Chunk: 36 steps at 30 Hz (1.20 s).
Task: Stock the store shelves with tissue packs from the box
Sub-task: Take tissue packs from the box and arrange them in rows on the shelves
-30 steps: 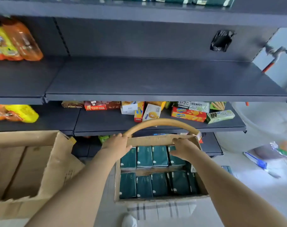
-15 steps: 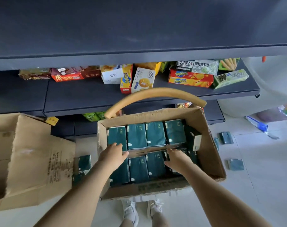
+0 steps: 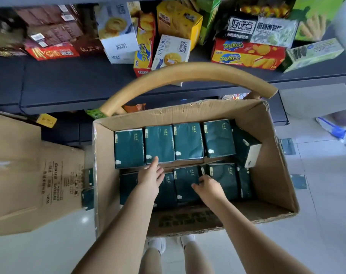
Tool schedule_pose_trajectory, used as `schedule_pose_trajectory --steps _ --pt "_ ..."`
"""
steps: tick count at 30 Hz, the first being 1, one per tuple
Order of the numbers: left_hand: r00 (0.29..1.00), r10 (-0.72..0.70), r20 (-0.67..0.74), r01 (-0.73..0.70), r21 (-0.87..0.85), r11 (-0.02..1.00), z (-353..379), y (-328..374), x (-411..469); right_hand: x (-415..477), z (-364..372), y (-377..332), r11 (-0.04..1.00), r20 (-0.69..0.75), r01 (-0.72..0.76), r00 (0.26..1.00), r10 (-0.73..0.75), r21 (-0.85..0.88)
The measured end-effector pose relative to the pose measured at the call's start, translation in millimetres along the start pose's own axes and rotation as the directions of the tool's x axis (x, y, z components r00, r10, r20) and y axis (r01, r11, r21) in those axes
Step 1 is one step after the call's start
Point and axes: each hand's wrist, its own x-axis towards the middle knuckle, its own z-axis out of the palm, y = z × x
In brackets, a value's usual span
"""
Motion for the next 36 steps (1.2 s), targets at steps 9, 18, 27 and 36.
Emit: schedule_pose_trajectory --steps 9,18,27,36 --pt "0.997 -0.042 0.065 0.049 -0.124 0.991 9 9 -5 9 -11 -8 0.935 -0.083 -0.036 0.994 0.070 0.353" --pt "0.996 0.022 0.085 -0.014 -0.092 0.996 8 14 -9 32 -13 -46 0.241 0.059 -0.127 0.960 0.273 0.962" --pt "0.982 0.091 0.163 -0.107 0.091 0.990 -15 22 -11 36 -3 -52 0.152 0.064 -0.119 0.942 0.330 0.981" --pt "0.949 0.100 0.299 -0.121 0.052 0.991 -39 36 -66 -40 -29 -25 0.266 -0.061 -0.013 0.962 0.266 0.964"
